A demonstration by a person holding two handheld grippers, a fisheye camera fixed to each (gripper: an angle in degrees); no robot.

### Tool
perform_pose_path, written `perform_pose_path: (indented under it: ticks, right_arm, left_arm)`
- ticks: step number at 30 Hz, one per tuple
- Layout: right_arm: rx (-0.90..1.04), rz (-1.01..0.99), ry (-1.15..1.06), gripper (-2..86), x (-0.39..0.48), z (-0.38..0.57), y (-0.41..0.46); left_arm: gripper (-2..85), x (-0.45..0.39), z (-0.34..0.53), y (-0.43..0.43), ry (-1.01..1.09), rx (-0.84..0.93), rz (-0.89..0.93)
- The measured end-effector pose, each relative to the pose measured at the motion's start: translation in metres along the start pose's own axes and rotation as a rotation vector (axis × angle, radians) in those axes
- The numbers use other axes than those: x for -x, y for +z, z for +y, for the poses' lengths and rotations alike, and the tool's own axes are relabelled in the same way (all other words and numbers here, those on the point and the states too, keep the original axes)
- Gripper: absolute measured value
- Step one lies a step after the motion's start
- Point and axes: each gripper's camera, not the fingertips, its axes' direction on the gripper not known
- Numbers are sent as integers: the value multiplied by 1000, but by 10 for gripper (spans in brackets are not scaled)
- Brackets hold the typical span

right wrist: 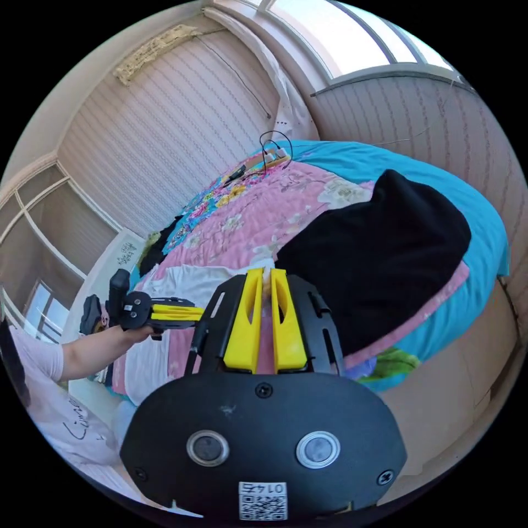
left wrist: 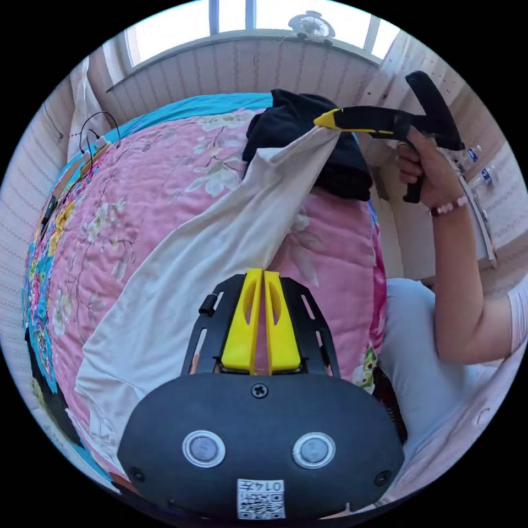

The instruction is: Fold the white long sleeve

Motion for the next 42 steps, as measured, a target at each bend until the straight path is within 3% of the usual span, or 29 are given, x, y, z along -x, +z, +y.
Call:
perform_pose_path:
  ticks: [3,5,10,14,18,21,29,35,39,42]
  right_arm:
    - [82,68,128,11,-23,9,-8]
    - [5,126,214,14,-30,11,-15]
    - [-108,-42,14,67,-11,-1,5]
    - [60,23,48,96,-12,-15,64]
    - [35,40,56,22,-11,-11,73]
    - [-57,14,67,10,-10,-5,65]
    - [6,72,115,5,-2,-5,115]
    - [-127,295,118,8,33,2,116]
    - [-263,204,-81,12,90,5,127]
    - [-185,45,-297,15,153,-5,172]
  left_arm:
    - [-9,-8,6,-13,47,10,-55]
    - [-9,-8,9,-24,37,-19,-64]
    - [2,-3,4,-49,28,-64,-42]
    - [29,-8,-3,-35,18,-15,-15]
    - [1,-16,6,-18,-7,18,-36]
    - [-7,-16,15,-42,-57,-32,-39]
    - [-8,0,49,-95,-60,-66,-33]
    - [-8,29,146,-190,-217,-181,-64]
    - [-8,65,266,-256,-458,-146,-196]
    - [-8,99,369,-304,-668,-79,-328]
